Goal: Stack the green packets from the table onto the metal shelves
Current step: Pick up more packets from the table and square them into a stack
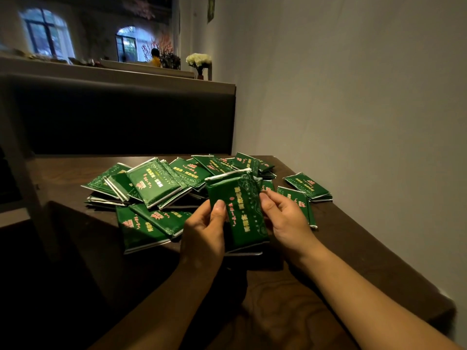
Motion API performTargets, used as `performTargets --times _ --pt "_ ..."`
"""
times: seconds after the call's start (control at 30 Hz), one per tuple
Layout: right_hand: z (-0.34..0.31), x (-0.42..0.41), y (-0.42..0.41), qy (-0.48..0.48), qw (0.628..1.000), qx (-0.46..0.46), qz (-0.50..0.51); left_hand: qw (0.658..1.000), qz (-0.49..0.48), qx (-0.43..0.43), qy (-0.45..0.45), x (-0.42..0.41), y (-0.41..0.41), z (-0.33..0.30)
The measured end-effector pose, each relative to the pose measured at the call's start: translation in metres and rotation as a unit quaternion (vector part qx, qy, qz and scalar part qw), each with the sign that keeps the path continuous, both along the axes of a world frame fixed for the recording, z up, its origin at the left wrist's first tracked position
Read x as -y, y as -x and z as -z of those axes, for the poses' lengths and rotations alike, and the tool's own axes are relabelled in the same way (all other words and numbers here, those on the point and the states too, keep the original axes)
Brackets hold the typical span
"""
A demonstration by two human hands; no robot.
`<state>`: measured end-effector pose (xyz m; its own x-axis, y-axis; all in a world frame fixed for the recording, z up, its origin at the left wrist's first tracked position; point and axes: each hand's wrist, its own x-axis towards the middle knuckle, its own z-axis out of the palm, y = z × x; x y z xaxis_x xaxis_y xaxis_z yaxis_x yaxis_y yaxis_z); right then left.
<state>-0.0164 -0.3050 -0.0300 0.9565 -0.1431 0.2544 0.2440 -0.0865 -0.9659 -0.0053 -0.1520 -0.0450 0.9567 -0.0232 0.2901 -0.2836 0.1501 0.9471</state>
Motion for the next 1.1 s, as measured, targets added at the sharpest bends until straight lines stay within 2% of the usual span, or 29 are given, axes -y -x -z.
performTargets --times 0.17,0.3,0.37,0.43,0.63,0.77,0.83,0.9,0.97,1.03,1.1 --pt "-0.001 0.006 0.000 0.076 0.989 0.051 0.118 0.995 -0.069 0.045 -0.057 -0.001 0.000 -0.001" --pt "-0.004 0.013 0.001 -0.022 0.977 0.052 0.207 0.987 -0.146 0.004 -0.068 -0.003 -0.007 -0.003" --pt "-0.003 0.016 0.001 -0.031 0.971 0.070 0.227 0.981 -0.177 -0.014 -0.076 -0.005 -0.010 -0.001" --pt "-0.002 0.013 0.002 -0.017 0.974 0.092 0.208 0.984 -0.164 -0.022 -0.070 -0.005 -0.010 0.000" --pt "0.003 -0.004 0.000 0.061 0.989 0.104 0.088 0.999 -0.030 0.026 -0.018 0.003 0.005 -0.004" --pt "0.004 -0.005 -0.001 0.055 0.991 0.088 0.085 0.994 0.046 -0.057 0.076 0.008 0.013 -0.007" --pt "0.006 -0.003 -0.003 0.044 0.992 0.082 0.090 0.993 0.098 -0.035 0.060 0.011 0.013 -0.001" --pt "0.009 -0.003 -0.005 0.037 0.992 0.079 0.088 0.996 0.085 0.012 -0.012 0.014 0.012 0.008" --pt "0.012 -0.004 -0.005 0.038 0.994 0.080 0.070 0.993 0.011 0.063 -0.100 0.015 0.010 0.015" --pt "0.011 -0.003 -0.004 0.058 0.993 0.082 0.068 0.989 -0.026 0.083 -0.116 0.014 0.010 0.013" --pt "0.009 0.002 -0.004 0.109 0.981 0.097 0.125 0.995 -0.012 0.064 -0.082 0.011 0.009 0.010"
